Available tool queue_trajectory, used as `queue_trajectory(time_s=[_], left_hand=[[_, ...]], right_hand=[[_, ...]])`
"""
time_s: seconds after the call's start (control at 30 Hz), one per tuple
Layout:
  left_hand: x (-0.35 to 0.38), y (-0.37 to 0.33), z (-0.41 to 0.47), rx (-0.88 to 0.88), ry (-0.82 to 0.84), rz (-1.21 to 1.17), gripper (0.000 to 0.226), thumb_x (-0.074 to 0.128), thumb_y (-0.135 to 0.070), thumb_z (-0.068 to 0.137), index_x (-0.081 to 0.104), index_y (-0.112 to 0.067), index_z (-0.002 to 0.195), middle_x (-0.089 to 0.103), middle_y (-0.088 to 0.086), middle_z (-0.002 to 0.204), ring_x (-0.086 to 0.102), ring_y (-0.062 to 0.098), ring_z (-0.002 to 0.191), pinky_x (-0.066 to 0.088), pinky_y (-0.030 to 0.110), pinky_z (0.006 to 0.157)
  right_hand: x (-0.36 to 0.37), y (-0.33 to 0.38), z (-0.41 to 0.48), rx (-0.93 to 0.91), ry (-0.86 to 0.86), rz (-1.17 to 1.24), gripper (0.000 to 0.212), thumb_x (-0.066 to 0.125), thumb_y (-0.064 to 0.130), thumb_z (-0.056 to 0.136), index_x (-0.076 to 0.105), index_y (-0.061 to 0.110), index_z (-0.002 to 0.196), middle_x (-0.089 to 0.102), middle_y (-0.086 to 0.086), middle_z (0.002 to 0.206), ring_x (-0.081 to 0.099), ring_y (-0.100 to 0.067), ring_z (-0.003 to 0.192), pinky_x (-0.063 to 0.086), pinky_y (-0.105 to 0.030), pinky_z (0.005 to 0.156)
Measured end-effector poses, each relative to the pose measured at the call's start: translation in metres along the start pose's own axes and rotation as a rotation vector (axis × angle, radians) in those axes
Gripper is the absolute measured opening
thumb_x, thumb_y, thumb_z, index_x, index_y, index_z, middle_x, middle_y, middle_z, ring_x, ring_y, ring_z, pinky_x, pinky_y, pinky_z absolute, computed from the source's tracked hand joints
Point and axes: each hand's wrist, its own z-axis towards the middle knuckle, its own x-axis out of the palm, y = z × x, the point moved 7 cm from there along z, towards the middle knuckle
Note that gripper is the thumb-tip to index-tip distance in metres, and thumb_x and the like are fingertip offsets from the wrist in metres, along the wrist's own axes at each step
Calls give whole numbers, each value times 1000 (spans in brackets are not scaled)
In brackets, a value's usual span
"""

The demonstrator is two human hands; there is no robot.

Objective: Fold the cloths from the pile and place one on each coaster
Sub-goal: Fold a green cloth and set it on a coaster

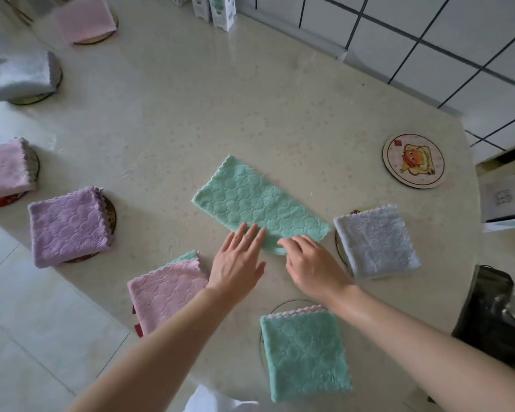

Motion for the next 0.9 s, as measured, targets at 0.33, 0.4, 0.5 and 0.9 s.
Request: queue_trajectory(time_s=[0.33, 0.4, 0.5, 0.9], left_hand=[[12, 0, -33, 201, -85, -38, 42, 47, -33, 90, 63, -11, 123, 58, 7, 132, 49, 29, 128, 37, 41, 108], [16, 3, -38, 245, -72, -51, 40, 61, -27, 87, 63, -13, 124, 57, 6, 134, 48, 28, 129, 39, 42, 107], [15, 5, -46, 302, -57, -57, 46, 75, -23, 79, 64, -13, 123, 57, 6, 134, 49, 28, 128, 41, 43, 105], [-6, 22, -46, 197, -17, -395, 47, 39, -43, 94, 60, -16, 127, 65, -1, 123, 57, 7, 118, 46, 22, 98]], right_hand=[[-1, 24, -32, -16, 54, 282, 24, 48, 26, 93, 57, 13, 110, 63, 0, 99, 59, -14, 90, 52, -30, 73], [1, 12, -31, -7, 70, 258, 29, 45, 28, 94, 59, 12, 113, 64, -1, 104, 59, -16, 98, 53, -32, 79], [10, -5, -29, -91, 101, 112, 33, 55, 9, 87, 58, 8, 120, 62, -6, 117, 57, -20, 111, 51, -36, 90], [21, -32, -31, -313, 258, -108, 80, 61, -24, 60, 51, 11, 132, 55, -9, 134, 54, -24, 122, 51, -38, 93]])
